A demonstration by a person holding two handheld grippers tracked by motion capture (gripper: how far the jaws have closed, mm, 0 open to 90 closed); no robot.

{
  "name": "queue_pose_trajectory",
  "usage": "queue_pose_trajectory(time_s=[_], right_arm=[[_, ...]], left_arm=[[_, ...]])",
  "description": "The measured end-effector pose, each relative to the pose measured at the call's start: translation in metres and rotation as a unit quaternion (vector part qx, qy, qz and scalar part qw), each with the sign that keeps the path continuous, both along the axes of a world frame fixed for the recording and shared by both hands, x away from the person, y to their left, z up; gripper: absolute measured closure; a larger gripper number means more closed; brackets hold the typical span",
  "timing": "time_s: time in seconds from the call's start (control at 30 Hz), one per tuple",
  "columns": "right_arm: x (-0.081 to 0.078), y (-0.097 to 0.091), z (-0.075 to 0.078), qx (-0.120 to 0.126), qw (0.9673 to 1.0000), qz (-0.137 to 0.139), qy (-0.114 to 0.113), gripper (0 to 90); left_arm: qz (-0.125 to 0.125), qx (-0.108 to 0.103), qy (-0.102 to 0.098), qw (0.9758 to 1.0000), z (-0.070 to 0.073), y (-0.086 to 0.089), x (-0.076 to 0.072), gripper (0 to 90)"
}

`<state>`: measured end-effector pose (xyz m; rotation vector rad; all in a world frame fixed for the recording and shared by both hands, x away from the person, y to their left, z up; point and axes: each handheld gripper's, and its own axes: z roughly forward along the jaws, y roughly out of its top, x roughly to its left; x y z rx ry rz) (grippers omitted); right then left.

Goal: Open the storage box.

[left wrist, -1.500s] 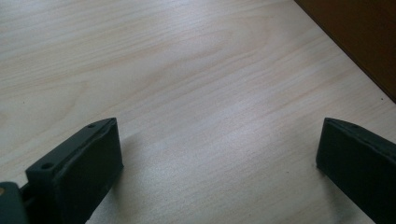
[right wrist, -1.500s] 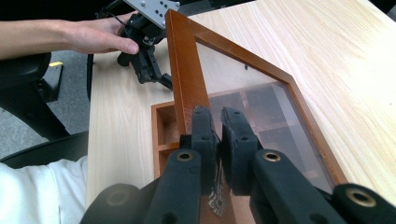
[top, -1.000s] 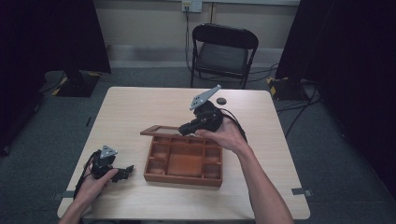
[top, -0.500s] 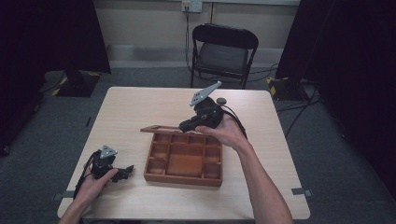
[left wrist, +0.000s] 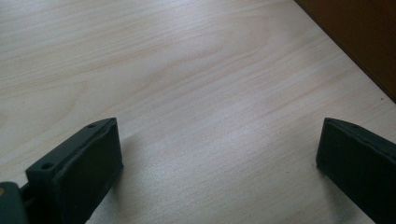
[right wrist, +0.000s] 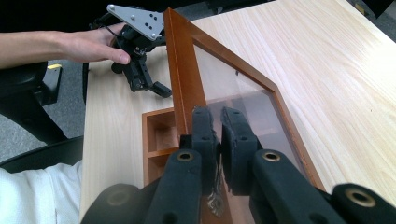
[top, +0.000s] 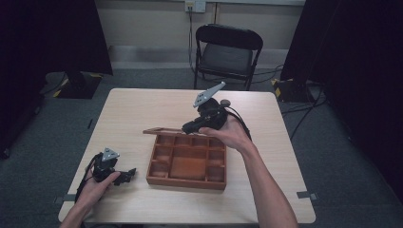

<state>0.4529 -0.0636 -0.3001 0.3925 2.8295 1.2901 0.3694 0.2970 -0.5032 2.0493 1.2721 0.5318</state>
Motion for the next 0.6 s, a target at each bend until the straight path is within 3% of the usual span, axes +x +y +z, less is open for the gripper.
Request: queue_pose_trajectory(time_s=[0.6], right_arm=[[-0.0011, 0.0003, -0.0004, 0.000, 1.0000, -0.002, 0.002, 84.6]], left_arm=[[0.000, 0.000, 0.000, 1.0000, 0.0000, 0.0000, 0.0000, 0.0]])
